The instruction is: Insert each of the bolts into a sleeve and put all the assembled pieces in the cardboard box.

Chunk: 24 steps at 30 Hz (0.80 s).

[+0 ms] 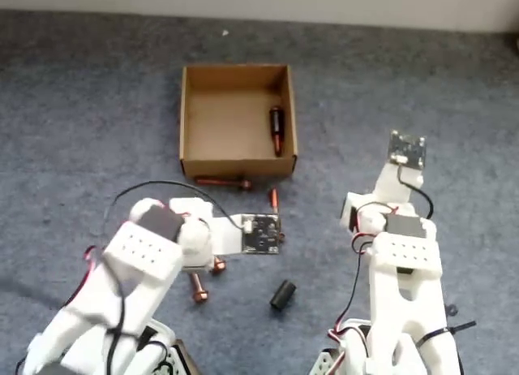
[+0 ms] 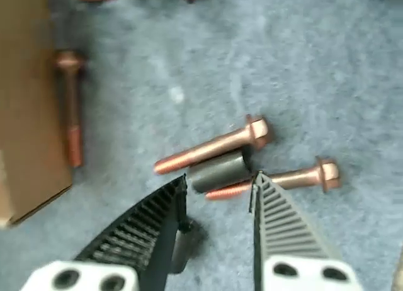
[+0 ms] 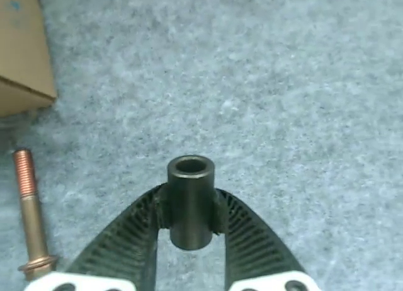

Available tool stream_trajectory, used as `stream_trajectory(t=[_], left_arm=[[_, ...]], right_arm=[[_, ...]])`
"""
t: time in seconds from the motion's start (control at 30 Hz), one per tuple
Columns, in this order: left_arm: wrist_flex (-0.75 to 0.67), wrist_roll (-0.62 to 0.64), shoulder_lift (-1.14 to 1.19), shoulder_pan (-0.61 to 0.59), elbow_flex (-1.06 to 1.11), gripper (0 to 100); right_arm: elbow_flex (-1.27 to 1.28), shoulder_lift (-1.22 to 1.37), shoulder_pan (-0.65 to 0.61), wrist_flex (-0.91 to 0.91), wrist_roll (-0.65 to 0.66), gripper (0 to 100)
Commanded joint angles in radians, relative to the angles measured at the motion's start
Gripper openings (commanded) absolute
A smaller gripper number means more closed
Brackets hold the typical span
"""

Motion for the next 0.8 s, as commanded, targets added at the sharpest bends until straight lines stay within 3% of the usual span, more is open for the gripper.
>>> stream_trajectory(t=[0.0,0.13,0.37,0.6,0.77], left_arm=[[-0.049,-0.006,0.159,0.053,-0.044,19],[-0.078,-0.051,0.259,0.062,-0.044,19],[-0.258,-0.044,0.386,0.058,-0.042,19],[-0.525,0.130,0.484,0.062,-0.044,19],[-0.557,0.222,0.498,0.062,-0.101,19]], right_arm=[[-0.018,-0.033,0.044,-0.018,-0.012,0.5],[-0.018,-0.033,0.047,-0.018,-0.012,0.5],[-0.018,-0.033,0.047,-0.018,-0.012,0.5],[-0.018,-0.033,0.047,-0.018,-0.012,0.5],[-0.016,-0.033,0.047,-0.018,-0.012,0.5]])
